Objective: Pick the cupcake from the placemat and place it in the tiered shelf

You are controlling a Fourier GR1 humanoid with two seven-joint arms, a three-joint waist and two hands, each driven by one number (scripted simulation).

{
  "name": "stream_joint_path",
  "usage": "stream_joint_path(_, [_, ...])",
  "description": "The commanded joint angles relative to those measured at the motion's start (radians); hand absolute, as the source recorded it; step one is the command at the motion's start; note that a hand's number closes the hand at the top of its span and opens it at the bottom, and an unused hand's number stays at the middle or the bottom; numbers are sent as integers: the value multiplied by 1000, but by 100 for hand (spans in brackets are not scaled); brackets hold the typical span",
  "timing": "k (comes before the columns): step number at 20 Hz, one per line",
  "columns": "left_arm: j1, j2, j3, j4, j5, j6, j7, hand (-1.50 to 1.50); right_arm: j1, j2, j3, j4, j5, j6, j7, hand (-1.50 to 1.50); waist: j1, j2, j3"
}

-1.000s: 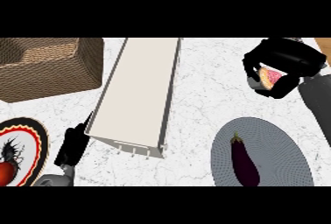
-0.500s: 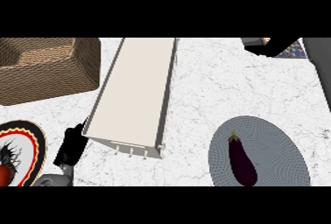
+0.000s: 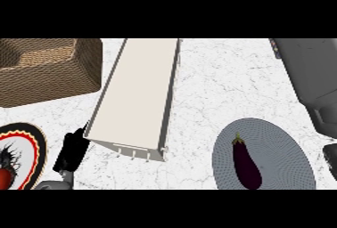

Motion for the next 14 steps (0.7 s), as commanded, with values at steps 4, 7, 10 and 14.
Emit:
stream_joint_path(4, [-3, 8, 18, 14, -2, -5, -4, 0, -132, 131, 19, 138, 52, -101, 20, 150, 5, 4, 0])
stream_joint_path(7, [-57, -2, 20, 16, 10, -15, 27, 0, -181, 177, 26, 213, 84, -171, 10, 150, 17, 10, -1])
stream_joint_path(10, [-57, -26, -4, 27, -14, 1, 5, 0, -210, 247, 51, 255, 112, -201, 12, 150, 19, 11, -1])
stream_joint_path(14, [-30, -51, -25, 2, -44, 36, 7, 0, -200, 252, 70, 334, 144, -211, -55, 150, 21, 14, -1])
